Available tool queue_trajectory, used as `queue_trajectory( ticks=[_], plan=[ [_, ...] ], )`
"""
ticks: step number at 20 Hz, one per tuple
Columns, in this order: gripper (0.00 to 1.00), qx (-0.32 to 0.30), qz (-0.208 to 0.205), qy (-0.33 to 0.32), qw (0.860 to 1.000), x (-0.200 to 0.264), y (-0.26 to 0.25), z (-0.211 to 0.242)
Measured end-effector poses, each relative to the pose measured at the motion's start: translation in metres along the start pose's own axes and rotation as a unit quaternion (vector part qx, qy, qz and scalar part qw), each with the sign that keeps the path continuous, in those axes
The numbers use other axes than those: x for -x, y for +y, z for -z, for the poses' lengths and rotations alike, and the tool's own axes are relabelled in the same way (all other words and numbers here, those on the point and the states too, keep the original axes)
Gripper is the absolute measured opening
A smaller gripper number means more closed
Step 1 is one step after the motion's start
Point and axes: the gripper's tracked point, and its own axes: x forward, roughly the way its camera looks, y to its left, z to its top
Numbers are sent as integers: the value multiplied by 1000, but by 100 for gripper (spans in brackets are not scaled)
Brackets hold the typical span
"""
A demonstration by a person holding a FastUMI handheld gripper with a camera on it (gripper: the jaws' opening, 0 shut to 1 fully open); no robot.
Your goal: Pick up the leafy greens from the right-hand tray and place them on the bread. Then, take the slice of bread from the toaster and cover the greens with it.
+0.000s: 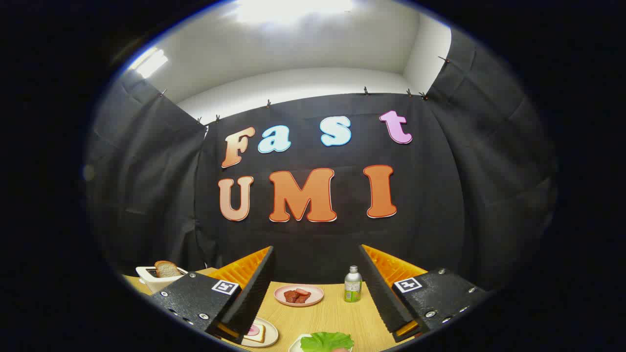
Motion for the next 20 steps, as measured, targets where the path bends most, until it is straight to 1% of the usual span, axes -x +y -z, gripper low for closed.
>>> queue_trajectory(
  ticks=[7,20],
  plan=[
    [99,-18,-11,-3,1000,5,-1,-9],
    [99,-7,-28,10,1000,0,9,-5]
  ],
)
